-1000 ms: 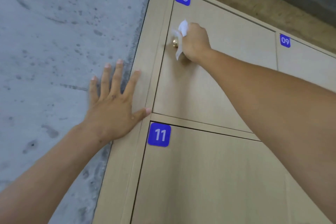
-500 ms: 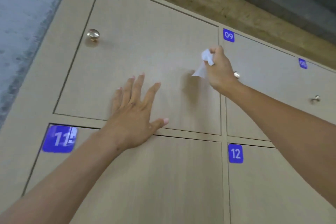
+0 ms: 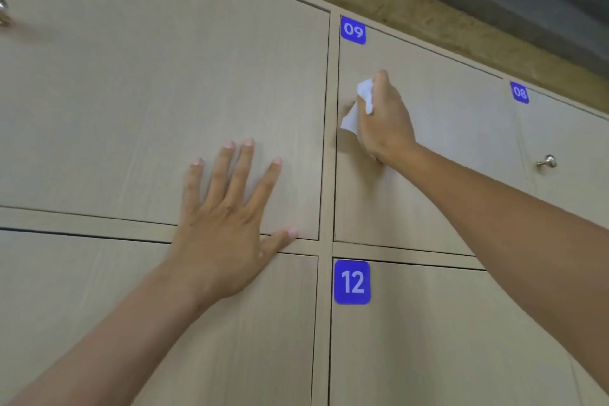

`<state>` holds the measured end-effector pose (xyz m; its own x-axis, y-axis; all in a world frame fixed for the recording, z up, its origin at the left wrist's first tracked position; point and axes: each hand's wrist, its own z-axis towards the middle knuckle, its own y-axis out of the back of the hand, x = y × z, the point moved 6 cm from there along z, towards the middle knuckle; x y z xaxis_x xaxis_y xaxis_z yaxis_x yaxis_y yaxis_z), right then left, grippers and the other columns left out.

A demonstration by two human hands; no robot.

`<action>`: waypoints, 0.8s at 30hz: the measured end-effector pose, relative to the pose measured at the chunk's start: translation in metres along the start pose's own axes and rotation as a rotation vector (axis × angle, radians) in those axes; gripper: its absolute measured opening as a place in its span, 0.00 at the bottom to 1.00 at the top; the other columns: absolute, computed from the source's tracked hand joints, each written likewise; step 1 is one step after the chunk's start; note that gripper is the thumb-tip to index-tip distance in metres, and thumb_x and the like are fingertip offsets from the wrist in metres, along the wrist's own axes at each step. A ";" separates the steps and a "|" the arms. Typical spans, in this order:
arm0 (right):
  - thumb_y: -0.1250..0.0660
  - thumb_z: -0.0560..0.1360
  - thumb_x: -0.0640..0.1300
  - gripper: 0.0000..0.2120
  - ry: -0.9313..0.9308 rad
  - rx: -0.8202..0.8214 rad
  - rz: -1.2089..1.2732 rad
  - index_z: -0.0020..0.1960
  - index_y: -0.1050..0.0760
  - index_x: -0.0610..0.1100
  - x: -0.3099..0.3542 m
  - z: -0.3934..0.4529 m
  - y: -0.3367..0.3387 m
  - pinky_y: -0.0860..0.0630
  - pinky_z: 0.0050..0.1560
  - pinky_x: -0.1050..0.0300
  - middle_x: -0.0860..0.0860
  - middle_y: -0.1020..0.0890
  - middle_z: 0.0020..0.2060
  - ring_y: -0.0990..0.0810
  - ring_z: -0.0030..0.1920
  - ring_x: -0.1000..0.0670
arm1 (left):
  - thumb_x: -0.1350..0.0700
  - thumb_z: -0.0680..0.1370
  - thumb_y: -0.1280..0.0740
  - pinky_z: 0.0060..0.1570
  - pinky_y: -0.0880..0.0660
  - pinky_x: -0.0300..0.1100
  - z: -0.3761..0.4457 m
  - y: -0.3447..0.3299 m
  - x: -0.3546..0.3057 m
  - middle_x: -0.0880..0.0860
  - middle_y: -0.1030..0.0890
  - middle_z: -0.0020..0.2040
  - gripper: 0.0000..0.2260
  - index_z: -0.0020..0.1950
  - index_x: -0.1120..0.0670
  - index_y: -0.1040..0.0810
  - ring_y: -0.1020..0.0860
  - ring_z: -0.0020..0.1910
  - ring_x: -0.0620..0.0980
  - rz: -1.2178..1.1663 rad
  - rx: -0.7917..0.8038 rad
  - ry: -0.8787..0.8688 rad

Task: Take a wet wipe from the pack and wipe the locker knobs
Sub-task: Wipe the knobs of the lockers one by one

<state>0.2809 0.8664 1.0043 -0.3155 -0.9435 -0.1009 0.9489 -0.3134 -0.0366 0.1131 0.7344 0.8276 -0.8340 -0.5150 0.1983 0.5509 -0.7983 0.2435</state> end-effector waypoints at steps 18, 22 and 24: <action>0.40 0.74 0.36 0.14 0.052 0.026 -0.153 0.60 0.28 0.40 0.010 0.010 -0.010 0.30 0.43 0.52 0.43 0.20 0.47 0.26 0.43 0.43 | 0.24 0.70 0.67 0.77 0.70 0.59 0.001 0.003 0.002 0.52 0.74 0.82 0.43 0.81 0.41 0.71 0.74 0.80 0.55 -0.001 0.063 0.052; 0.43 0.68 0.47 0.23 -0.107 0.033 0.069 0.59 0.25 0.40 0.001 0.015 -0.001 0.27 0.50 0.52 0.46 0.20 0.52 0.23 0.50 0.44 | 0.24 0.71 0.64 0.78 0.67 0.60 0.001 0.007 0.001 0.53 0.68 0.84 0.43 0.83 0.41 0.66 0.69 0.82 0.56 -0.009 0.044 0.042; 0.47 0.67 0.47 0.24 -0.125 0.015 0.106 0.58 0.24 0.41 -0.003 0.010 0.002 0.24 0.52 0.50 0.45 0.19 0.52 0.22 0.50 0.43 | 0.24 0.71 0.64 0.79 0.66 0.60 0.000 0.006 0.001 0.54 0.67 0.84 0.43 0.83 0.42 0.65 0.67 0.83 0.56 -0.007 0.048 0.043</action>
<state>0.2835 0.8672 1.0148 -0.2119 -0.9771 0.0207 0.9770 -0.2123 -0.0177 0.1153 0.7292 0.8293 -0.8379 -0.5231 0.1558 0.5450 -0.7865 0.2907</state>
